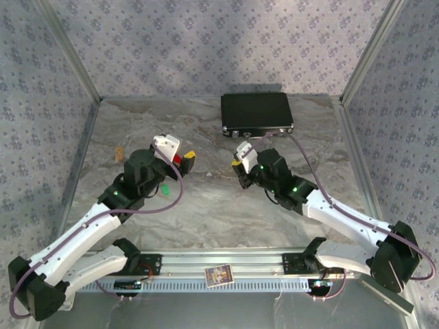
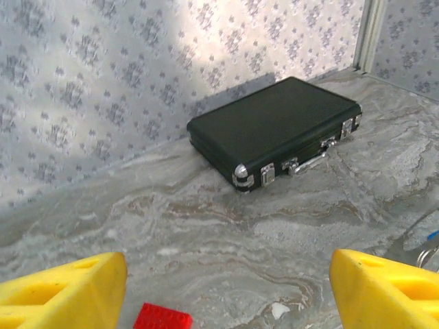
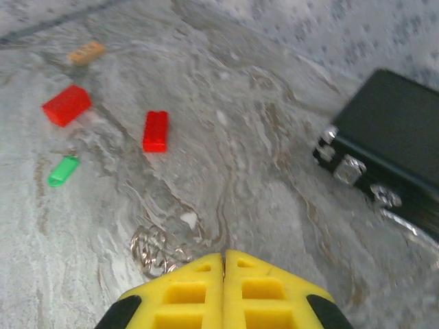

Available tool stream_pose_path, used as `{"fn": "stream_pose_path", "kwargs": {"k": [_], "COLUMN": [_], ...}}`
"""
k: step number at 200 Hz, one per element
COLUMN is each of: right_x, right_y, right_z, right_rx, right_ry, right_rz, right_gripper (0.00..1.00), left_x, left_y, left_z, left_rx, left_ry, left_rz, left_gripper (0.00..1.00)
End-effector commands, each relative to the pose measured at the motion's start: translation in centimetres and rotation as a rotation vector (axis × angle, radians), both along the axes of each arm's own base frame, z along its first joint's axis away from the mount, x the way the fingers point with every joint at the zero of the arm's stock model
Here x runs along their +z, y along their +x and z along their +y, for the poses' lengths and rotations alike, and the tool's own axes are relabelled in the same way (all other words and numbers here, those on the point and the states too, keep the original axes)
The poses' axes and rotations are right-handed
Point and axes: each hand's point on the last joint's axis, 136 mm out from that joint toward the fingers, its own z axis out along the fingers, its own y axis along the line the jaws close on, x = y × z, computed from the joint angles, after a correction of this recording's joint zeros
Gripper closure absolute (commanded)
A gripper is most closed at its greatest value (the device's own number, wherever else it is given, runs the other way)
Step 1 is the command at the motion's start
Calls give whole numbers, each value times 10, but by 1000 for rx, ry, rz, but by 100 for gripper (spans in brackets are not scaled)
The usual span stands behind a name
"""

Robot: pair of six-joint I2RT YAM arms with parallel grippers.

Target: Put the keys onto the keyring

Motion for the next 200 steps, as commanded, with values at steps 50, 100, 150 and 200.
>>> {"fn": "stream_pose_path", "kwargs": {"k": [50,100,150,200], "right_x": [26,26,19,9], "right_y": [-42,-60,-81,-94], "right_z": [37,38,40,40], "right_rx": [426,545,656,704], "right_ry": [33,37,32,2], "right_rz": [-184,-224,-218,-172], "right_gripper": [100,100,100,100], "left_x": [-1,-25,-49,-56], "left_y": [-15,-46,-80,-91], "left_z": [-34,-57,-79,-84], "left_rx": [-373,-574,-728,-779], "left_ry": [28,111,144,126], "left_rz": [-42,-68,-105,-88], "left_gripper": [40,51,54,55]}}
